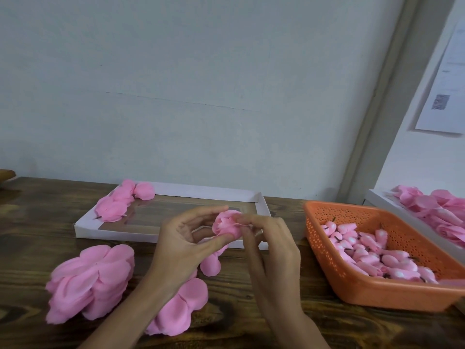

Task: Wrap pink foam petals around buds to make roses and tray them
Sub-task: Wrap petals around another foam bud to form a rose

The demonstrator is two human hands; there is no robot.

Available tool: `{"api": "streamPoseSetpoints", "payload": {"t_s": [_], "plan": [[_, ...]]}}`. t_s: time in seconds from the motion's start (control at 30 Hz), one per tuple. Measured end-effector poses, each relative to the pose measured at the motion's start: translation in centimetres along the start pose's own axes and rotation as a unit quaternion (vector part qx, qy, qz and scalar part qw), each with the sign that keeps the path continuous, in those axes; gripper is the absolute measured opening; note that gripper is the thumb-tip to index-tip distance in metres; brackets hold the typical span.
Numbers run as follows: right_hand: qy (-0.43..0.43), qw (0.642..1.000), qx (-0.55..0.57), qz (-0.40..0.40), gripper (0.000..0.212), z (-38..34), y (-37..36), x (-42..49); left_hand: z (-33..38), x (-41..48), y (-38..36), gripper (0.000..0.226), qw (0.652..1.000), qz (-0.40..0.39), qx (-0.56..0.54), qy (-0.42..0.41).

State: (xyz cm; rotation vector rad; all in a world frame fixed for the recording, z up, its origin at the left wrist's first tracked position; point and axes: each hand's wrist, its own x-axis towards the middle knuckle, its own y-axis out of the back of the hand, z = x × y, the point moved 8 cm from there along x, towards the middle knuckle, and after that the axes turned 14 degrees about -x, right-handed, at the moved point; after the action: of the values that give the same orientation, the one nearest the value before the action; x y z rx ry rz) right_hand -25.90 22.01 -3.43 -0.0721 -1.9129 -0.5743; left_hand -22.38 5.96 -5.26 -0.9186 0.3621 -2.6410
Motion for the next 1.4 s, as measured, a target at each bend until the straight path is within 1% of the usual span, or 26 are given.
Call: {"api": "streamPoseSetpoints", "payload": {"t_s": [0.07,0.2,0.27,0.4,0.47,0.57,0.63,0.7,0.87,0.97,1.03,1.2,1.4], "plan": [[0.011,1.0,-0.003,0.012,0.032,-0.2,0.1,0.0,0.0,-0.1,-0.1,0.045,1.0,-0.001,0.004,0.005],[-0.003,0.999,-0.006,0.035,0.016,0.3,0.2,-0.5,-0.1,-0.2,-0.1,0.039,1.0,-0.012,0.009,0.022],[-0.008,0.999,-0.005,0.035,0.012,0.6,0.1,-0.6,0.0,-0.2,-0.2,0.036,1.0,-0.018,0.013,0.012],[-0.005,0.999,0.008,0.031,0.014,0.5,0.1,-0.7,-0.1,-0.2,-0.1,0.036,1.0,-0.019,0.014,0.008],[0.001,1.0,0.017,0.021,0.015,0.4,0.0,-0.7,-0.1,-0.2,0.0,0.035,1.0,-0.016,0.013,0.006],[0.017,0.999,0.042,-0.009,0.011,0.4,0.0,-0.4,0.0,-0.1,0.1,0.033,1.0,-0.019,0.003,0.013],[0.017,0.996,0.073,-0.037,0.016,0.3,-0.1,-0.2,-0.2,0.0,0.4,0.035,1.0,-0.014,0.006,0.019],[0.005,0.993,0.103,-0.056,0.021,0.6,-0.1,-0.1,-0.3,0.1,0.7,0.037,1.0,-0.008,0.007,0.02],[-0.049,0.982,0.166,-0.078,0.022,1.9,-0.7,0.3,-0.8,0.3,1.3,0.041,0.999,0.002,-0.011,0.032],[-0.026,0.985,0.149,-0.078,0.03,1.4,-0.7,0.5,-1.4,0.5,2.0,0.047,0.998,0.023,-0.033,0.045],[-0.001,0.99,0.125,-0.069,0.031,1.1,-0.6,0.5,-1.7,0.6,2.2,0.048,0.997,0.029,-0.053,0.056],[0.043,0.997,0.053,-0.045,0.029,0.6,-0.8,-0.2,-1.8,0.3,2.0,0.039,0.996,0.017,-0.057,0.068],[0.044,0.998,0.037,0.0,0.029,0.6,-0.5,-0.5,-1.7,0.3,1.7,0.031,0.998,0.017,-0.028,0.056]]}}
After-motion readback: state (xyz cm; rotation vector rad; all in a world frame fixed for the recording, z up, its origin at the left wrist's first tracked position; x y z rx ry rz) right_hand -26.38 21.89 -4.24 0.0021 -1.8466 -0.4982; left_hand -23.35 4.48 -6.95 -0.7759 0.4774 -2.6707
